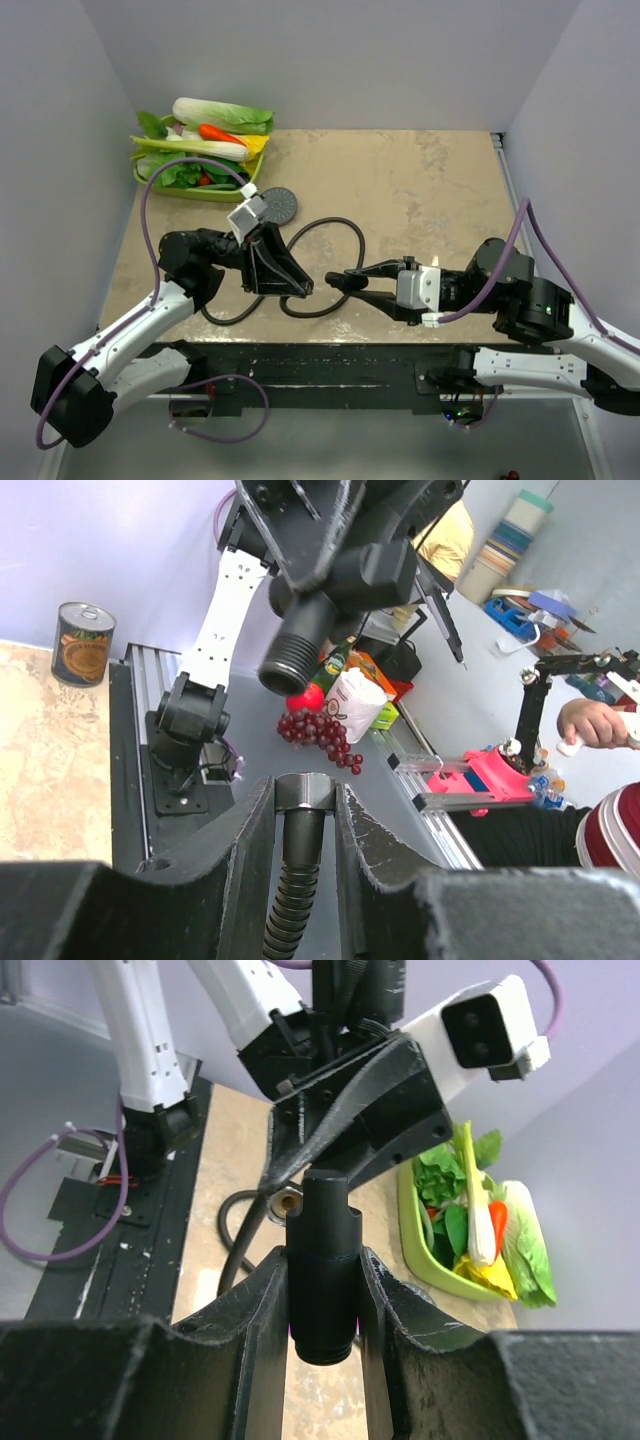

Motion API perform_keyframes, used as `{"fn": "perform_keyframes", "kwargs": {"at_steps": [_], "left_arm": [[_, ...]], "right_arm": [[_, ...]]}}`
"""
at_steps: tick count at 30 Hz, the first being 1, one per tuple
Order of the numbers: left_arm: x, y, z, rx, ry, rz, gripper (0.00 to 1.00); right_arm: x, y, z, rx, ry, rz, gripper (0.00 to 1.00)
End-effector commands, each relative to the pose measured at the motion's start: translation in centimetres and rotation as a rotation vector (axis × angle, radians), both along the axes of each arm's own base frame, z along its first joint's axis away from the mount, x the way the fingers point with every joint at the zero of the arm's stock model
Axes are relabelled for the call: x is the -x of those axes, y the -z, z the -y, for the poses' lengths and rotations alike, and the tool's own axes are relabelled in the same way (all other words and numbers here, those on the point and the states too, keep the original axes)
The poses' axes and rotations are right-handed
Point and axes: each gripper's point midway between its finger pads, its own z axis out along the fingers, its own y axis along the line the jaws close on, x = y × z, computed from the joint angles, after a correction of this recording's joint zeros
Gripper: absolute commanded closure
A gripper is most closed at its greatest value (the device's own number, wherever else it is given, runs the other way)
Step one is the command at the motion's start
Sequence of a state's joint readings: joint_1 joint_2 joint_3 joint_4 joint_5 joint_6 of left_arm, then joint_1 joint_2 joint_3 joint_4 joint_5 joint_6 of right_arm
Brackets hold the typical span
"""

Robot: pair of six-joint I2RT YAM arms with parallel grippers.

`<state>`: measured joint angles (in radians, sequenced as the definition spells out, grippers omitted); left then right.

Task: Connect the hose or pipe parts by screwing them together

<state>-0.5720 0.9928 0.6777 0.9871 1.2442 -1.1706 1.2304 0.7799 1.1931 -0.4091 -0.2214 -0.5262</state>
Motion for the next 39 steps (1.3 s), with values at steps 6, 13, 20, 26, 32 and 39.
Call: {"fn": "perform_keyframes", "kwargs": {"at_steps": [6,13,20,26,32,39], "left_arm": [[0.6,-2.7,-0.6,0.092,0.002,0.091,1.00],[2.4,-3.6,-1.3,0.122,0.048,0.134,1.00],[3.4,-4.0,-1.8,0.135,0.066,0.157,1.00],[4.1,-4.8,-2.1,0.151,0.077,0.180,1.00],[4.7,-4.9,-2.3,0.158,0.096,0.200,1.00],[4.8,-5.1,-2.3,0.160,0.093,0.201,1.00]], "right_arm": [[2.8,-2.0,-0.7,-0.061,-0.159,0.004,1.00],[4.2,-3.1,-1.5,-0.127,-0.243,-0.030,1.00],[4.2,-3.4,-3.1,-0.143,-0.273,-0.052,1.00],[3.9,-3.2,-3.9,-0.142,-0.267,-0.059,1.00],[3.8,-3.3,-4.1,-0.149,-0.264,-0.060,1.00],[3.7,-2.5,-4.6,-0.131,-0.266,-0.084,1.00]]}}
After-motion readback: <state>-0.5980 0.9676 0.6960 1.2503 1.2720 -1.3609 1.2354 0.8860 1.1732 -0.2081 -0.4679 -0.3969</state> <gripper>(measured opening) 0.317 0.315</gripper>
